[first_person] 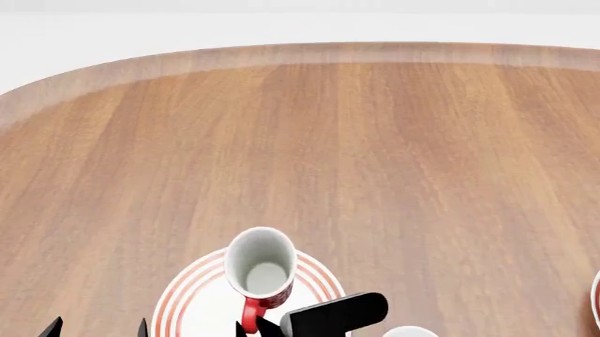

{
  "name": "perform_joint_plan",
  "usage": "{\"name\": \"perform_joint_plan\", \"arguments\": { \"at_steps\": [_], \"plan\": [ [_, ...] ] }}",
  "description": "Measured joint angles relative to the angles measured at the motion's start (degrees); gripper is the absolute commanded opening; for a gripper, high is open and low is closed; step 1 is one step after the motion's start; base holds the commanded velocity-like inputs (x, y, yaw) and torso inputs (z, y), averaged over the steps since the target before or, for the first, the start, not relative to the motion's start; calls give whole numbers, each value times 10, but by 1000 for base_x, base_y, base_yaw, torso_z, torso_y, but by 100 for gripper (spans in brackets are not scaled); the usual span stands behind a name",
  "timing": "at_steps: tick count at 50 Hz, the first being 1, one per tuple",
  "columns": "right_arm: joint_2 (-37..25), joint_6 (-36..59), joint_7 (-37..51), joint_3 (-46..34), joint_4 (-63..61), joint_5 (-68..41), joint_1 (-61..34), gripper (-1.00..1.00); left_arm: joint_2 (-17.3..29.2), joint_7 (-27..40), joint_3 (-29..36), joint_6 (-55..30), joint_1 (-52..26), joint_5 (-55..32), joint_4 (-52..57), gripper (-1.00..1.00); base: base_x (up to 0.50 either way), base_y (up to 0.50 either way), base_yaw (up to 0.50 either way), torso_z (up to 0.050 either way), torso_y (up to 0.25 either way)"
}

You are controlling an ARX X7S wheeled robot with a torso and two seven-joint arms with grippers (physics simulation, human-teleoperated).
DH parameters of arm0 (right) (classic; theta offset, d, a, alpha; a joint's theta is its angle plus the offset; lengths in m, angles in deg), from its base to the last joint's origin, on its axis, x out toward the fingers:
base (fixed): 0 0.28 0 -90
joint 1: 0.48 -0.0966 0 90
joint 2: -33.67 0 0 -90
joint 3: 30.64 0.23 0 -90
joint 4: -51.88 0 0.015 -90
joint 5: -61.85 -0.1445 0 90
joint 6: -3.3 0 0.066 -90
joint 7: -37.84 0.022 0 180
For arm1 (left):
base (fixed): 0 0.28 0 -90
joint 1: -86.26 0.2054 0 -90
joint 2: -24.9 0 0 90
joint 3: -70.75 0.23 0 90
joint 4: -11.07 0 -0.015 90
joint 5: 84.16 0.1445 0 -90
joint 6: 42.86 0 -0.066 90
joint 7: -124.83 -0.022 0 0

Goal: Put the red mug on the left plate.

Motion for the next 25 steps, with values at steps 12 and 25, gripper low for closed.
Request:
{"name": "perform_joint_plan", "arguments": {
  "at_steps": [12, 25],
  "plan": [
    [19, -5, -19, 5, 46, -12, -17, -100, 2, 1, 2, 1, 0, -1, 1, 100, 0, 0, 0, 0, 0],
    [42, 4, -32, 16, 99, -36, -46, -100, 3, 3, 4, 1, -1, -3, 0, 100, 0, 0, 0, 0, 1]
  ]
}}
